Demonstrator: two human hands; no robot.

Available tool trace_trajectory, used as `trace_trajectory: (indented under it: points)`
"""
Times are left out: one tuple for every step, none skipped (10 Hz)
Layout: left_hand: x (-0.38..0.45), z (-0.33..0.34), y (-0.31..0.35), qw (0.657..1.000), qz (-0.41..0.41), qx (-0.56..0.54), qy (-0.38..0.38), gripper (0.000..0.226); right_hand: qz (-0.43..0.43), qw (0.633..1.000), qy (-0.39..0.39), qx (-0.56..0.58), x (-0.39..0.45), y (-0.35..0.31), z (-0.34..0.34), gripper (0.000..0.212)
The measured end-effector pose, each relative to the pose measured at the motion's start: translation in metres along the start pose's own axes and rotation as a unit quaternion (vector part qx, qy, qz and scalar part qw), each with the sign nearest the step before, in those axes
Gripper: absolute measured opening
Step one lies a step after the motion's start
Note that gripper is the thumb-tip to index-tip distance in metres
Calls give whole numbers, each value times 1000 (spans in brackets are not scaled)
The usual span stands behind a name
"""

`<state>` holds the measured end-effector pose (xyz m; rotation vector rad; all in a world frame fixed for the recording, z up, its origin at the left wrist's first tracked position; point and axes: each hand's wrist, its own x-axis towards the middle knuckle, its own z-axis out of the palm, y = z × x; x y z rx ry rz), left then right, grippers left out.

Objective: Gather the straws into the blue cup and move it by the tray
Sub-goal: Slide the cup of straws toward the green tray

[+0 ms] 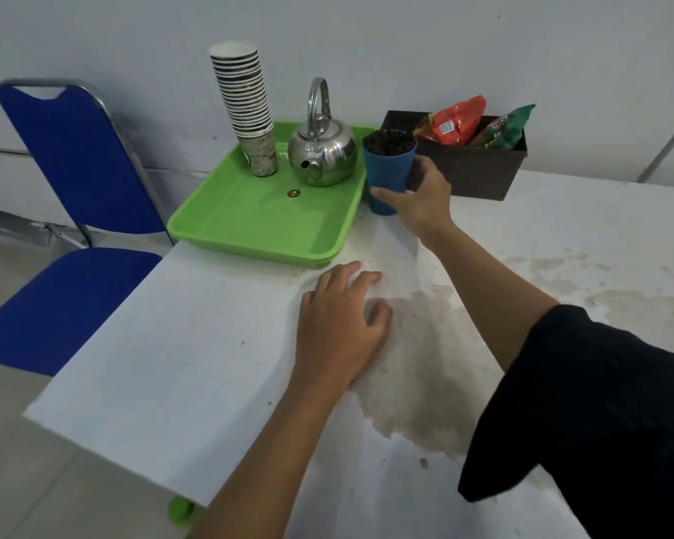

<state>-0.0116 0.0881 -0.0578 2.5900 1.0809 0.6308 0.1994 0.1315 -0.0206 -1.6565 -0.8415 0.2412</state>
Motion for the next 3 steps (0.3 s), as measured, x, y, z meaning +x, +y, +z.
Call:
trace_trajectory:
  points:
    - [1,0,-1,1000,-2,1,0,42,9,1000,-2,-20,-1,-1,1,71]
    - [0,-2,0,1000,3,-2,-2,42,17,998,-23,-52,-7,1,-3,67]
    - [-1,-6,2,1000,-3,-5,5,42,5,989,-42,-144,-26,1,-17,65]
